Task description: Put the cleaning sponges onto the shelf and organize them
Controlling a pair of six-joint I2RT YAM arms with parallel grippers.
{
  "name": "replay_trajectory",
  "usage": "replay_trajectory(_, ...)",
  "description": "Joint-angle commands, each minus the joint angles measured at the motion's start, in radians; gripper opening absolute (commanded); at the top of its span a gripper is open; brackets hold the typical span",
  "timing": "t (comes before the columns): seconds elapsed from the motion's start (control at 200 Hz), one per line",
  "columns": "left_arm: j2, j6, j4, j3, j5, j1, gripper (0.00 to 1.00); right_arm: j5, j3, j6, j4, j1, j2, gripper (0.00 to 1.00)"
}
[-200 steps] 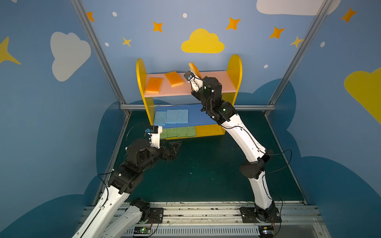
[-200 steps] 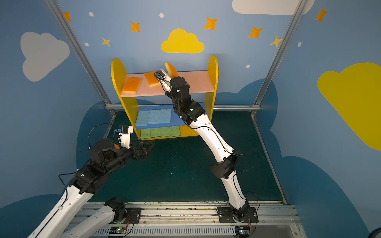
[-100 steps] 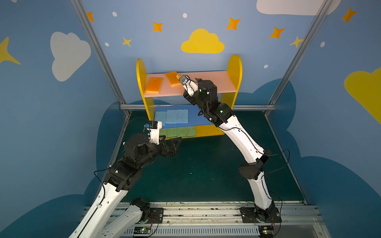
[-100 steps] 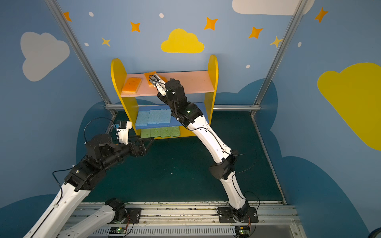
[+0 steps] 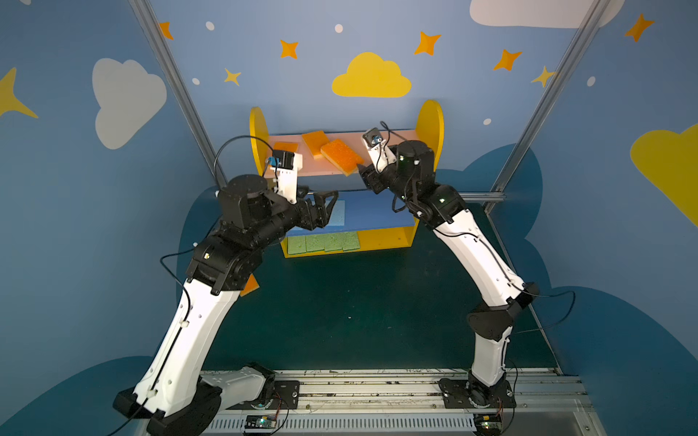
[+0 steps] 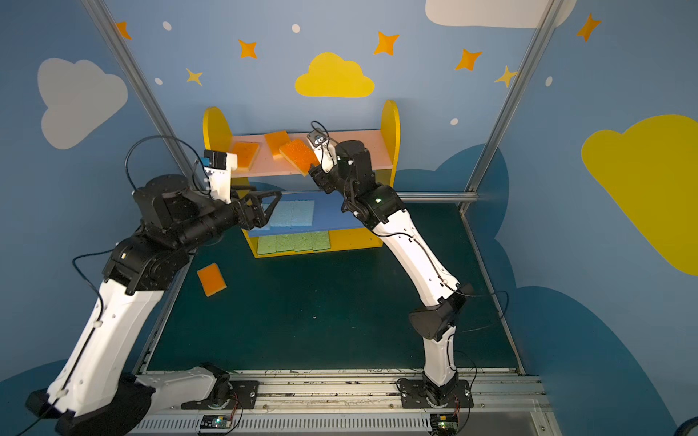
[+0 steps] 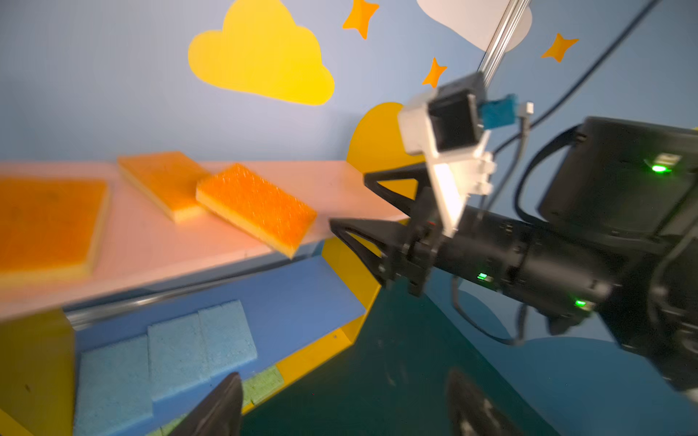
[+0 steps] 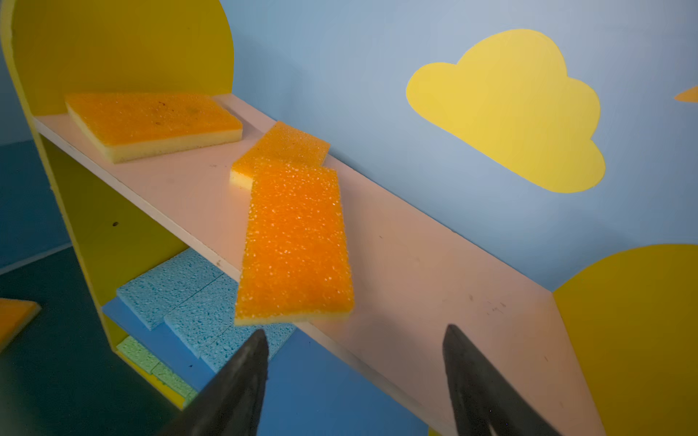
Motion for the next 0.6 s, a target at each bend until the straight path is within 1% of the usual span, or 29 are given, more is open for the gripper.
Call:
replay_trajectory(0.0,0.091,0.048,-0.046,0.125,-0.026,0.039,0.59,-0.182,-0.054,0.179,0.028,-0.061,-0.08,0.66)
replay_trajectory(0.03,0.123,0.045,-0.044,0.164,-0.023,0.051,0.53,-0.217,-0.059,0.205,0.028,-0.08,-0.085,0.62)
replay_trajectory(0.065,0.158,0.041,-0.04,0.204,-0.015,0.067,0.47,-0.256,-0.056,0.232,0.024,-0.096,-0.086,0.55)
replay_trajectory(0.11,0.201,0.026,-0.029,0.25,0.0,0.085,0.42,-0.305,-0.047,0.263,0.019,-0.114,-0.079,0.46)
replay_trajectory(0.16,0.246,0.008,-0.013,0.292,0.024,0.105,0.41,-0.361,-0.032,0.29,0.012,-0.13,-0.066,0.45)
replay_trajectory(0.22,0.296,-0.01,0.004,0.333,0.044,0.12,0.4,-0.424,-0.005,0.315,-0.003,-0.148,-0.043,0.52)
replay_trajectory(0.29,0.353,-0.023,0.022,0.385,0.059,0.134,0.4,-0.521,0.017,0.355,-0.002,-0.174,-0.015,0.66)
replay_trajectory(0.385,0.448,-0.035,0.014,0.49,0.08,0.152,0.43,-0.647,0.02,0.4,0.036,-0.202,0.014,0.81)
replay_trajectory(0.466,0.545,-0.04,-0.025,0.62,0.1,0.168,0.45,-0.723,0.033,0.413,0.056,-0.208,0.042,0.85)
replay_trajectory(0.556,0.65,-0.041,-0.078,0.777,0.115,0.191,0.46,-0.767,0.066,0.414,0.057,-0.208,0.083,0.86)
replay_trajectory(0.596,0.682,-0.05,-0.082,0.818,0.125,0.204,0.46,-0.779,0.079,0.41,0.06,-0.207,0.101,0.87)
